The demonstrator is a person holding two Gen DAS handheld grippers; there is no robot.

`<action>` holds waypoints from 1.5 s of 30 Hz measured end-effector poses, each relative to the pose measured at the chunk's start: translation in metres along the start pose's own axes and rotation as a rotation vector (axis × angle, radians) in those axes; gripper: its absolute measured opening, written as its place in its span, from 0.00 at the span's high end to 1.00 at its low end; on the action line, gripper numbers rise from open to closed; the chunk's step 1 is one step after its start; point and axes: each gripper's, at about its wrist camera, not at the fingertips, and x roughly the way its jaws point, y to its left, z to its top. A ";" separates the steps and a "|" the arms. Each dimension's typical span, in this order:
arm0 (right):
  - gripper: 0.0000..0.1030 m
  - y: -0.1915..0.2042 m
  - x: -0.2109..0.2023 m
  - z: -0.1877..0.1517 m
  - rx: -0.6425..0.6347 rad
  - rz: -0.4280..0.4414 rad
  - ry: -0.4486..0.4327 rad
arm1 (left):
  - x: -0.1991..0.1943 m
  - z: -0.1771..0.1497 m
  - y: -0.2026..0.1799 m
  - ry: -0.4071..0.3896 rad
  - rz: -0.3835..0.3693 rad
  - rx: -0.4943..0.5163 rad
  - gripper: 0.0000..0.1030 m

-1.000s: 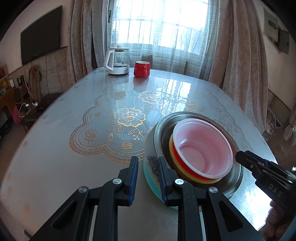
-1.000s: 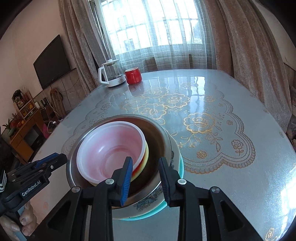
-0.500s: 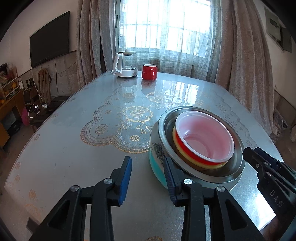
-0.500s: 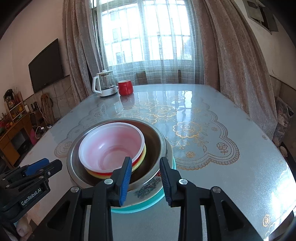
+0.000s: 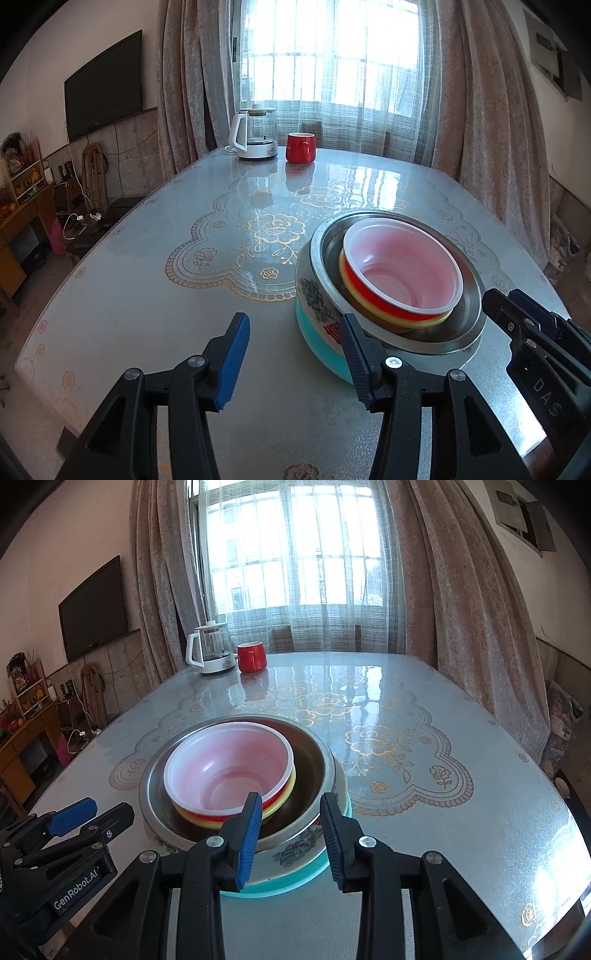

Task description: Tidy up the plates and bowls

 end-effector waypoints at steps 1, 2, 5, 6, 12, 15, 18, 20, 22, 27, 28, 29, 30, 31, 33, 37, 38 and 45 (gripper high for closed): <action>0.68 -0.001 0.000 0.000 0.003 0.000 0.001 | -0.001 0.000 -0.001 -0.002 0.000 0.000 0.47; 0.68 -0.001 0.000 0.000 0.004 0.000 0.001 | -0.001 0.000 -0.001 -0.003 0.002 0.001 0.46; 0.68 -0.002 0.001 0.000 0.007 0.000 0.004 | 0.000 0.000 -0.002 -0.001 0.004 0.008 0.44; 0.68 -0.001 0.001 0.000 0.006 0.001 0.004 | 0.000 0.000 -0.002 0.000 0.004 0.007 0.44; 0.68 0.000 0.002 0.000 0.007 0.000 0.007 | 0.000 0.000 0.000 -0.002 0.009 0.004 0.42; 0.68 -0.001 0.003 -0.001 0.010 0.001 0.011 | 0.000 0.000 0.000 -0.005 0.013 0.004 0.41; 0.68 0.000 0.003 -0.001 0.009 0.001 0.011 | 0.000 0.001 -0.001 -0.009 0.017 0.008 0.41; 0.68 0.000 0.003 -0.001 0.010 0.002 0.012 | 0.000 0.001 -0.001 -0.010 0.015 0.008 0.41; 0.68 0.000 0.003 -0.001 0.010 0.002 0.012 | 0.001 0.002 -0.001 -0.014 0.016 0.008 0.41; 0.67 0.000 0.003 0.000 0.009 0.003 0.007 | 0.000 0.002 -0.002 -0.017 0.016 0.008 0.40; 0.67 0.001 0.004 0.001 0.008 0.004 0.008 | 0.000 0.003 -0.002 -0.018 0.016 0.009 0.40; 0.67 0.001 0.004 0.001 0.007 0.004 0.007 | -0.001 0.003 -0.002 -0.020 0.017 0.010 0.40; 0.67 0.002 0.004 0.001 0.005 0.003 0.007 | -0.001 0.003 -0.003 -0.022 0.016 0.012 0.40; 0.67 0.002 0.004 0.001 0.005 0.004 0.006 | -0.002 0.004 -0.003 -0.023 0.016 0.013 0.40; 0.67 0.002 0.003 0.002 0.004 0.005 0.005 | -0.003 0.004 -0.004 -0.026 0.016 0.015 0.40; 0.67 0.002 0.004 0.002 0.004 0.006 0.006 | -0.003 0.004 -0.003 -0.030 0.014 0.013 0.40; 0.67 0.002 0.004 0.002 0.004 0.007 0.005 | -0.004 0.004 -0.003 -0.031 0.013 0.013 0.40; 0.67 0.002 0.004 0.002 0.002 0.005 0.004 | -0.006 0.003 -0.003 -0.035 0.014 0.010 0.39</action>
